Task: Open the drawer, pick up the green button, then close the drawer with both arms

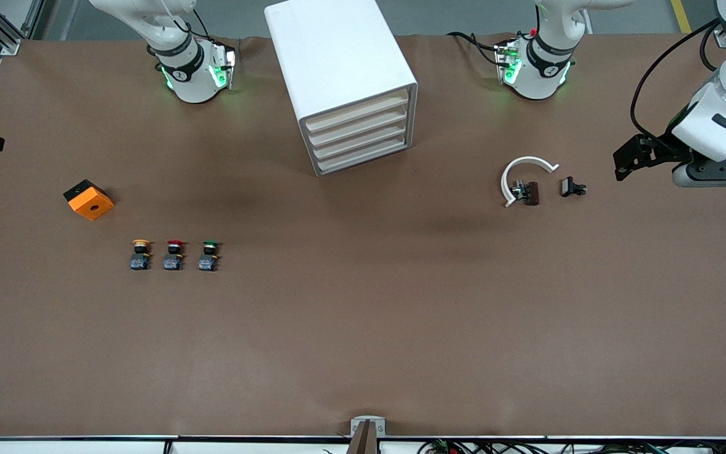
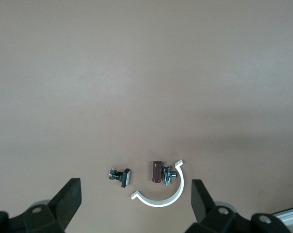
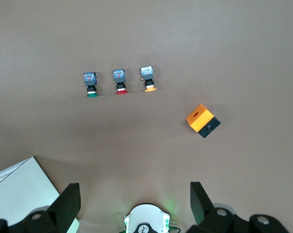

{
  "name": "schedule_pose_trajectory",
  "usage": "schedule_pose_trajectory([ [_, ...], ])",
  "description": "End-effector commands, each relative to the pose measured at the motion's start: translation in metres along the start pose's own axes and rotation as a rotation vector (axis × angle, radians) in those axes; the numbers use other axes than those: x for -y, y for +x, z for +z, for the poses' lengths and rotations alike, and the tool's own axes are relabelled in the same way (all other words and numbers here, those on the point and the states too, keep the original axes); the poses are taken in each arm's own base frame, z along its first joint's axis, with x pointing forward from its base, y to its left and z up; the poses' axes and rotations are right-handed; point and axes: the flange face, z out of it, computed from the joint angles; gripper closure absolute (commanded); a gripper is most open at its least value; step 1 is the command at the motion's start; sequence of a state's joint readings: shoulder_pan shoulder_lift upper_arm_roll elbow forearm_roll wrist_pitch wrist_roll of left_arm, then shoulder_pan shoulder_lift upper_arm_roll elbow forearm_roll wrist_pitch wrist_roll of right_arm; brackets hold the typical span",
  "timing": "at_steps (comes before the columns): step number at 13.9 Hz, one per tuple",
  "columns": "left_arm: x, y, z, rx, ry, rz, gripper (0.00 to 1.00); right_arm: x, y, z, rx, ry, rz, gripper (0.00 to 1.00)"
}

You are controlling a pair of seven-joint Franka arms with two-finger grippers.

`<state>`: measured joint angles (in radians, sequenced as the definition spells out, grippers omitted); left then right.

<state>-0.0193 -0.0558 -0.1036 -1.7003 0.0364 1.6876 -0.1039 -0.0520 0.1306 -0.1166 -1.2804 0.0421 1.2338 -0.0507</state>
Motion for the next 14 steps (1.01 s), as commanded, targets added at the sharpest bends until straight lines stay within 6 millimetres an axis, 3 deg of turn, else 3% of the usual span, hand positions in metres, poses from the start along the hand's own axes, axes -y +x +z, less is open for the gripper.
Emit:
schedule_pose_trajectory([
  [1, 0.001, -0.018, -0.03, -0.049, -0.028, 0.002, 0.0, 0.003, -0.009, 0.008, -0.03, -0.002, 0.005, 0.0],
  [7, 0.005, -0.023, -0.034, -0.029, -0.041, -0.002, 0.0, -0.001, -0.037, 0.018, -0.141, 0.008, -0.013, 0.0],
  [14, 0.006, -0.02, -0.03, -0.005, -0.05, -0.006, 0.0, 0.01, -0.044, 0.014, -0.161, -0.001, -0.064, 0.0],
])
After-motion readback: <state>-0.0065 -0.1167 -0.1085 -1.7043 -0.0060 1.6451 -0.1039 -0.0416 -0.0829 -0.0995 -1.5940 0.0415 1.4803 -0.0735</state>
